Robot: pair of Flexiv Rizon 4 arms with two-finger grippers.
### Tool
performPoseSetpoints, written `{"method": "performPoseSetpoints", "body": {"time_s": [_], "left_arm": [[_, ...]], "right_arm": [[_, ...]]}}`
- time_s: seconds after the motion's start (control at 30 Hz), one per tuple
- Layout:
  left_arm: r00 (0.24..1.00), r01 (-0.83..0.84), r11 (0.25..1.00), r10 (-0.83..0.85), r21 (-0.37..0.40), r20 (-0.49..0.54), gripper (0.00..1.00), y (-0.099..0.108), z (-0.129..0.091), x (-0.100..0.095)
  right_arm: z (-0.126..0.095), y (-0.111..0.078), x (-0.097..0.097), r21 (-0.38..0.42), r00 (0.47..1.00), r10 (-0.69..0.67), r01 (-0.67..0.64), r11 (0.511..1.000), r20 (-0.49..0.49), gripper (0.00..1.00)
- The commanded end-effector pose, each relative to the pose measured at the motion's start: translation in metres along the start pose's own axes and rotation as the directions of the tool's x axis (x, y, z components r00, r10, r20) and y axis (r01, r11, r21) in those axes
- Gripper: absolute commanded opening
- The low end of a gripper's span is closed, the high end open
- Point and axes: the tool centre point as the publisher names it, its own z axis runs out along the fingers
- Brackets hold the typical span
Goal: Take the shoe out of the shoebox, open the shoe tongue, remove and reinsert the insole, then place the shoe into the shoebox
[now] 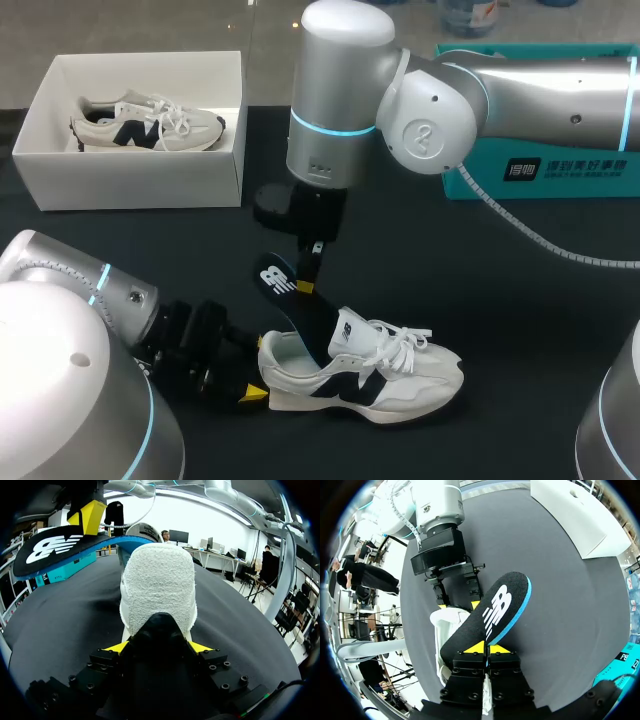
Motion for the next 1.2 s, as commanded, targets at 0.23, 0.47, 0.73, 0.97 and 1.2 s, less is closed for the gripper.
{"method": "performPoseSetpoints", "body": {"time_s": [0.23,0.47,0.73,0.97,1.2], "left_arm": [[1.000,0.000,1.000,0.000,-0.004,0.000,0.00,0.001,0.004,0.001],[1.000,0.000,1.000,0.000,-0.004,0.000,0.00,0.001,0.004,0.001],[1.000,0.000,1.000,0.000,-0.004,0.000,0.00,0.001,0.004,0.001],[1.000,0.000,1.000,0.000,-0.004,0.000,0.00,0.001,0.004,0.001],[1.000,0.000,1.000,0.000,-0.004,0.000,0.00,0.001,0.004,0.001]], "right_arm": [[0.000,0.002,0.000,-0.051,1.000,0.017,-0.017,0.999,0.013,0.00],[-0.015,0.012,-0.009,-0.096,0.998,0.042,-0.037,0.995,0.048,0.00],[-0.047,0.017,-0.029,-0.130,0.992,0.079,-0.066,0.989,0.100,0.00],[-0.067,0.020,-0.037,-0.185,0.982,0.113,-0.085,0.979,0.150,0.00],[-0.104,0.023,-0.049,-0.253,0.963,0.158,-0.100,0.962,0.220,0.00]]}}
